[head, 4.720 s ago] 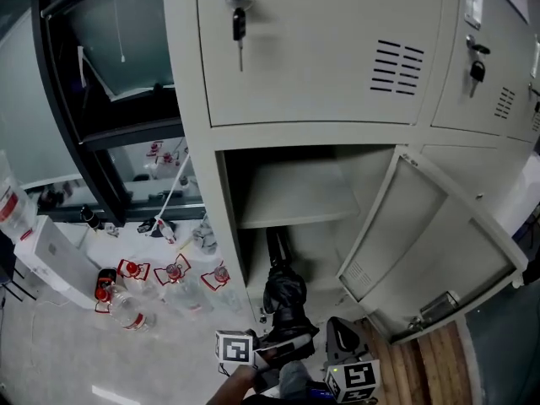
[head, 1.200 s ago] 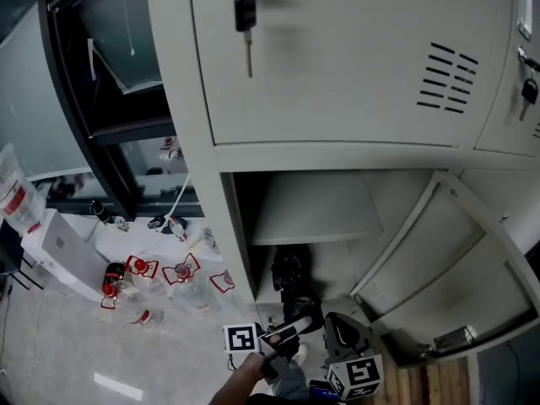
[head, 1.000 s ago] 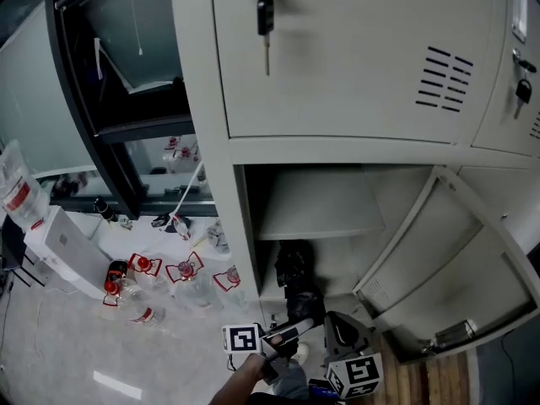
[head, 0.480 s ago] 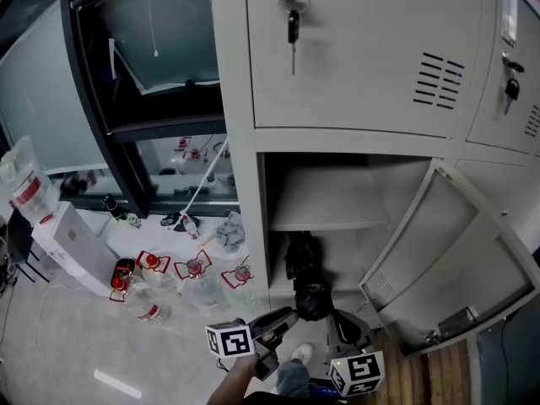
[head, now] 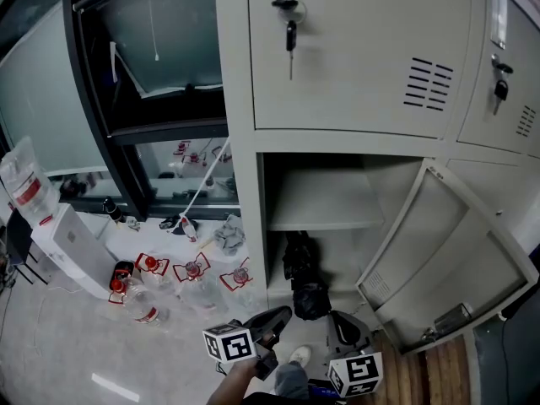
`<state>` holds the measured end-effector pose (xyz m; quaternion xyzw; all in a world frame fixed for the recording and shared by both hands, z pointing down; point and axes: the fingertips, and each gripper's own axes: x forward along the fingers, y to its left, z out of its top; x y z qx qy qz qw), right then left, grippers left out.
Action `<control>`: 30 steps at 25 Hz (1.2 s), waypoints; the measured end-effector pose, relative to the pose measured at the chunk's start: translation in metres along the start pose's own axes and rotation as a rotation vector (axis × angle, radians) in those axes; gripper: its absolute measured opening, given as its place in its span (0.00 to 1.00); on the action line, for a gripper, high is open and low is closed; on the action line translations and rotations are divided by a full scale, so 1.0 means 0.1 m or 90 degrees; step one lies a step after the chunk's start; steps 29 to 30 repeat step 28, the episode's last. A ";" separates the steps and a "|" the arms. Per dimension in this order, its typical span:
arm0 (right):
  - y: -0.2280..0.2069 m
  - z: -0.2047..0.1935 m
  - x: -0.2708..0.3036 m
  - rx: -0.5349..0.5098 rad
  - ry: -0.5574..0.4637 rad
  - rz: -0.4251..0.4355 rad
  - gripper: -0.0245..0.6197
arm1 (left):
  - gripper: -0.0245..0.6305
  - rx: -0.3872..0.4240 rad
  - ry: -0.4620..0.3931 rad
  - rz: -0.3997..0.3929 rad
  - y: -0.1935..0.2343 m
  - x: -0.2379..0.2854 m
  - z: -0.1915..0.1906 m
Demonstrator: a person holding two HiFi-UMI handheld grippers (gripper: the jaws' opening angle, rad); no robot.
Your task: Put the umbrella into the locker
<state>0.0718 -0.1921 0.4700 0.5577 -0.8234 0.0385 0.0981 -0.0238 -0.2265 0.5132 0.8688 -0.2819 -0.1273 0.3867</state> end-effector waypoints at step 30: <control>-0.06 0.01 0.03 -0.001 0.003 -0.004 0.04 | 0.07 -0.025 0.005 -0.021 -0.04 0.09 0.01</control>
